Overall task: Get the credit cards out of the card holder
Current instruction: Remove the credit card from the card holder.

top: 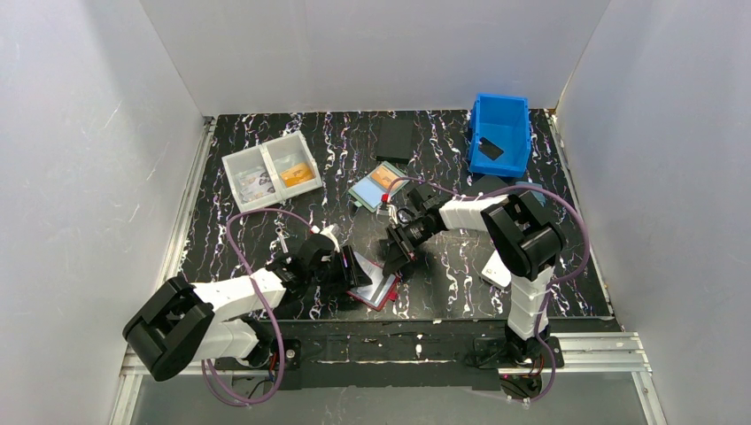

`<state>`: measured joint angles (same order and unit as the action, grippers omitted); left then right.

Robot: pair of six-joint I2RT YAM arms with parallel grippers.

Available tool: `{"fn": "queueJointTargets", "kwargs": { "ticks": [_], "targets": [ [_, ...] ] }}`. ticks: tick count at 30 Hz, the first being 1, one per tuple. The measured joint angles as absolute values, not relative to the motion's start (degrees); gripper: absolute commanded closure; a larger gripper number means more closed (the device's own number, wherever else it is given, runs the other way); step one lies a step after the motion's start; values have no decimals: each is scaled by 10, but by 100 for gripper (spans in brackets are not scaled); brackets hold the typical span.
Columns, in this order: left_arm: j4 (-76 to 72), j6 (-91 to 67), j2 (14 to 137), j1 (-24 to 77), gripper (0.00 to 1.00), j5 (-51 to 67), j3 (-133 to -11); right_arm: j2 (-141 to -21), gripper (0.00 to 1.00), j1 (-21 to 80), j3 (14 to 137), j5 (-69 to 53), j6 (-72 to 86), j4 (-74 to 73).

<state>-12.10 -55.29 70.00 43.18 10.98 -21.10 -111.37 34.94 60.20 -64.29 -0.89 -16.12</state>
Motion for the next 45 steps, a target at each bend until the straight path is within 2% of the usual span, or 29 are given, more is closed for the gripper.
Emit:
{"fn": "queueJointTargets", "kwargs": {
  "ticks": [2, 4, 12, 17, 21, 25, 27, 29, 30, 33, 36, 40, 45],
  "targets": [
    [-121, -553, 700, 432, 52, 112, -211, -1114, 86, 350, 601, -648, -4, -152],
    [-122, -553, 700, 432, 52, 113, -211, -1114, 88, 354, 595, -647, 10, -134],
    [-124, -553, 698, 427, 45, 115, -211, -1148, 89, 405, 603, -583, 17, -147],
    [-123, -545, 694, 402, 46, 130, -211, -1153, 90, 409, 615, -574, 25, -172],
    [-118, -532, 694, 369, 50, 154, -212, -1153, 90, 409, 620, -568, 27, -182],
    [-113, -515, 706, 346, 63, 176, -220, -1153, 90, 409, 623, -564, 25, -190],
    [-111, -508, 719, 340, 78, 187, -229, -1153, 90, 409, 625, -561, 23, -195],
    [-110, -501, 734, 336, 100, 198, -236, -1153, 89, 409, 626, -561, 22, -196],
    [-109, -497, 740, 335, 100, 204, -239, -1153, 89, 409, 626, -561, 20, -197],
    [-107, -488, 749, 331, 100, 219, -246, -1153, 84, 409, 632, -560, 6, -209],
    [-106, -490, 746, 330, 100, 223, -248, -1153, 68, 401, 649, -562, -44, -247],
    [-141, -527, 705, 328, 100, 218, -220, -1128, 54, 363, 656, -574, -105, -275],
    [-222, -593, 668, 334, 100, 196, -179, -1037, 51, 322, 623, -600, -100, -236]
  ]
}}
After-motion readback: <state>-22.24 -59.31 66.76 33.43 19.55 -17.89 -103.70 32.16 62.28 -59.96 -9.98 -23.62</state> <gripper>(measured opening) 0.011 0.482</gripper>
